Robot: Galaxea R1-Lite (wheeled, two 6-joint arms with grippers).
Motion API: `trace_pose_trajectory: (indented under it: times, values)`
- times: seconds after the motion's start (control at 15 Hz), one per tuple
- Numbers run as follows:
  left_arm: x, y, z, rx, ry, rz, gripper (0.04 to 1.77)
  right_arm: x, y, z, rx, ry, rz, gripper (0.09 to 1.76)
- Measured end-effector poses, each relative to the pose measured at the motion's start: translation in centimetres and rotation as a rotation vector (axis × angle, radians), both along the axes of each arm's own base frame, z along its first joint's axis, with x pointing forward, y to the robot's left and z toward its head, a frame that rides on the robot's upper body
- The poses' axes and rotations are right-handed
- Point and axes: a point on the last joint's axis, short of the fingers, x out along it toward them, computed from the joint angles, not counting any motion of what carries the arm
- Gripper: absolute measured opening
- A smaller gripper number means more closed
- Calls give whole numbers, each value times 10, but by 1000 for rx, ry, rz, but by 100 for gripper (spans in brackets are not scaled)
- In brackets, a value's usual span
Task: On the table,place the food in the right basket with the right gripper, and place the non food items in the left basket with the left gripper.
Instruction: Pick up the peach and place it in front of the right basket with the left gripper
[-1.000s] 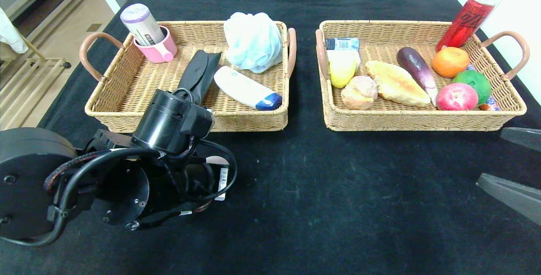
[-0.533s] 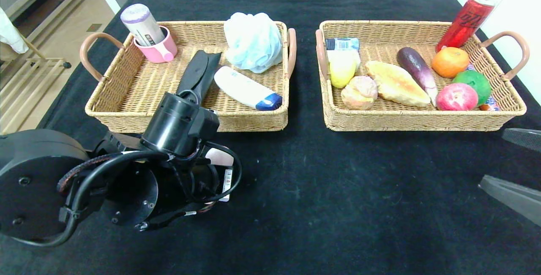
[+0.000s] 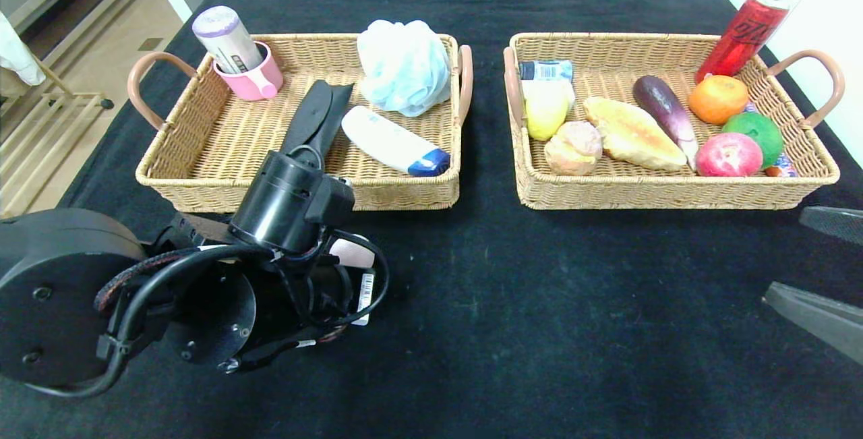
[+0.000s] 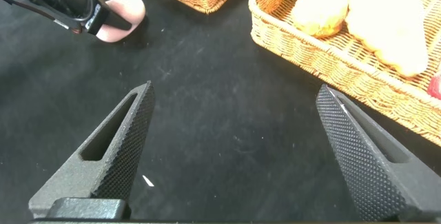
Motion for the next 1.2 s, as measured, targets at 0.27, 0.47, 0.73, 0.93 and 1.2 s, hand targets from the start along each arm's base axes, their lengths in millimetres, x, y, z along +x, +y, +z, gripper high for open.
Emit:
trace_pose_trajectory:
  times: [0.27,0.47,0.73,0.93,1.2]
  values:
    - [-9,2,13,10,-39,-27,16,0,0,1,-2,-5,-21,171]
    - [-20,-6,34,-43,-99,-83,16,0,-1,3,-1,-13,-38,171]
    - [-31,-38,58,-111,-156,-220,16,-1,-1,6,4,-23,-39,171]
    - [-34,-72,60,-126,-159,-304,16,-3,-2,8,8,-33,-41,171]
    - [-39,-113,53,-138,-147,-401,16,-7,-5,14,19,-58,-66,171]
